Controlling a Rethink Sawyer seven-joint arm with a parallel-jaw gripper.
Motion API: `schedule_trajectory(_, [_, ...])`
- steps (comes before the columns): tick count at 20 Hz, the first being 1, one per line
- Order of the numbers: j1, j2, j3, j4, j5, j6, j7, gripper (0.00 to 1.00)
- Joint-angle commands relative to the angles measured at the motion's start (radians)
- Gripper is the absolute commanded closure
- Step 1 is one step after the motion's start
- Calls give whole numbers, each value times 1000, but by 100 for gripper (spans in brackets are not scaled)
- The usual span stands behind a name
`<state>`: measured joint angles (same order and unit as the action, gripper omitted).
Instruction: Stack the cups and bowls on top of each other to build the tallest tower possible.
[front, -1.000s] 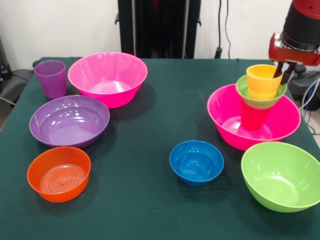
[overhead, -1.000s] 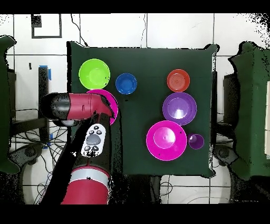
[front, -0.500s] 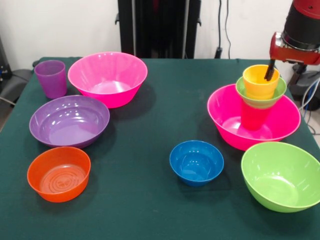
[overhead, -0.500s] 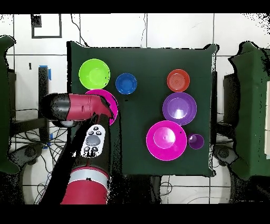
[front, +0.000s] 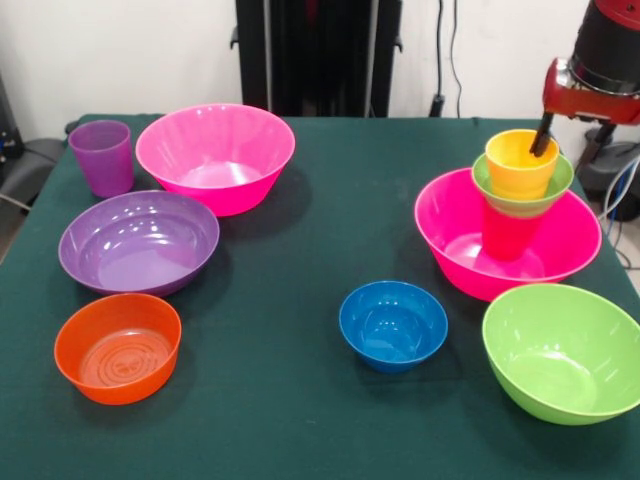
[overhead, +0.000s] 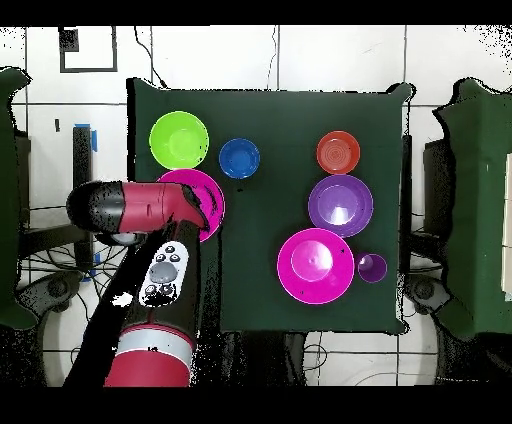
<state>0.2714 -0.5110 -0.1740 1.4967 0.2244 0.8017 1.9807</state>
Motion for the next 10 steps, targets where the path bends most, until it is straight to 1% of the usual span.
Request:
schedule_trajectory(1, [15, 5, 12, 0, -13, 97, 201, 0])
schedule_trajectory(2, [20, -3, -1, -15, -19, 144, 202, 0])
schedule_trajectory(4, [27, -49, -16, -38, -29, 255, 192, 0])
schedule_trajectory(6, [29, -79, -32, -73, -43, 359, 183, 0])
schedule_trajectory(8, [31, -98, -45, -82, -52, 408, 175, 0])
schedule_trajectory(10, [25, -102, -48, -88, -51, 427, 169, 0])
